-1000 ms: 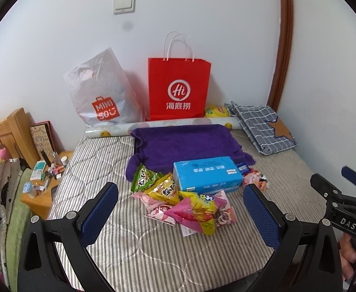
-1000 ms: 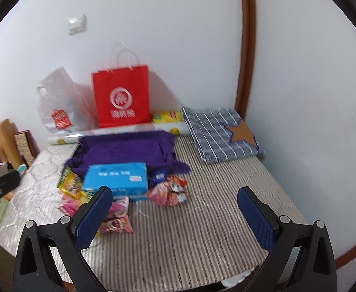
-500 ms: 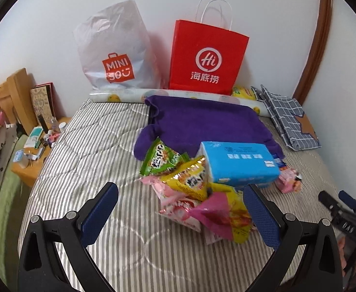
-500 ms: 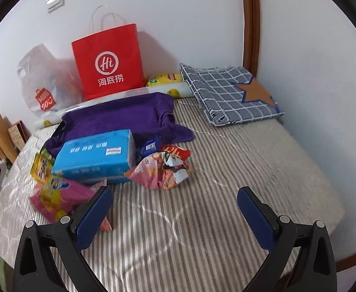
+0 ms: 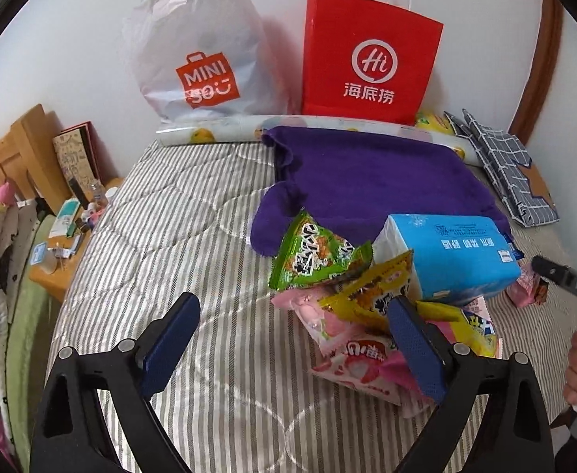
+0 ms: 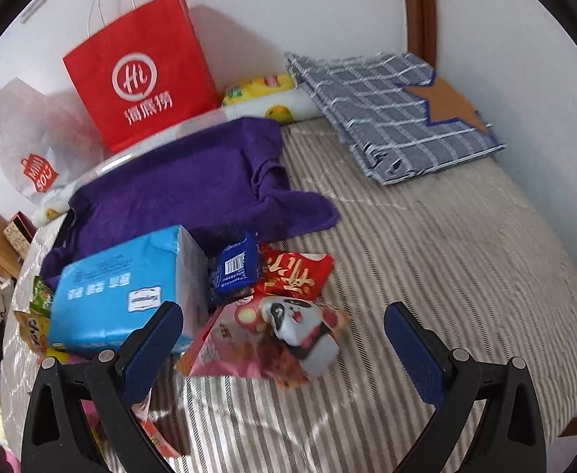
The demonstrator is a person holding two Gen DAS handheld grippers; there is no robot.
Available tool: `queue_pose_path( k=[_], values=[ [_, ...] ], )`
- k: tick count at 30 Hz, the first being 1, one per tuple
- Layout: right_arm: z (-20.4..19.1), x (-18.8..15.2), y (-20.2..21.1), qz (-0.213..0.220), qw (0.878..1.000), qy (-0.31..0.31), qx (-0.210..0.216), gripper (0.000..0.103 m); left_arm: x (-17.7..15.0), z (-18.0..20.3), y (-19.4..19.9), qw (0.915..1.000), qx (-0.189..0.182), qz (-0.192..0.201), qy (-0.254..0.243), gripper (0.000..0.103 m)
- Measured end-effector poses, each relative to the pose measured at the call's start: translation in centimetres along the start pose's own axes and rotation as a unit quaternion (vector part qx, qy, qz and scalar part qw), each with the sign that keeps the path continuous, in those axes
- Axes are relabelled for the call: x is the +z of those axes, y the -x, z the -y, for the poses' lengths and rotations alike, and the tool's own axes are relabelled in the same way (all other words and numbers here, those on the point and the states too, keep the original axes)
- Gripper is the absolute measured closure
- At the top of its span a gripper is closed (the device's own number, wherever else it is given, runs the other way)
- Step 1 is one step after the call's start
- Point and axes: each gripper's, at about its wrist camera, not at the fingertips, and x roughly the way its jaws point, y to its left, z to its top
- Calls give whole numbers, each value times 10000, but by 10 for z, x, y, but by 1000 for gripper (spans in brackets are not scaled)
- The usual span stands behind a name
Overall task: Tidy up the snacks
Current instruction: 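Grasp the pink panda-print snack bag with the right tool while the left tool approaches the green bag, then grasp the green snack bag with the left tool while the right tool lifts the panda bag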
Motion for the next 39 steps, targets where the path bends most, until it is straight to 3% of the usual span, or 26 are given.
queue_pose_path(
  k=[7,10,13,15,21,24,30,39],
  values=[
    [-5,-15,-23,-242,9988,404,-116,5,4,-12,-19,9969,-613,-298,386,7],
    [-6,-19,-25,-188,9986,478,-160,19,2,-17,-23,9972,-511,-330,433,7],
    [-8,-18,-29,-268,9985,464,-141,41,-1,-22,-23,9975,-456,-346,411,8],
    [-8,-20,-32,-376,9982,460,-102,45,-3,-26,-21,9978,-404,-348,385,9],
    [-7,-33,-18,-118,9988,441,-178,45,-5,-34,-22,9988,-265,-351,234,12],
    [-4,-37,-8,-47,9990,419,-170,45,-3,-32,-24,9972,-525,-450,274,17],
    [3,-42,11,106,9993,313,-194,45,2,-6,-24,9944,-997,-337,9,17],
    [17,-47,32,242,9991,242,-248,45,32,-6,-45,9961,-812,-296,167,17]
  ],
)
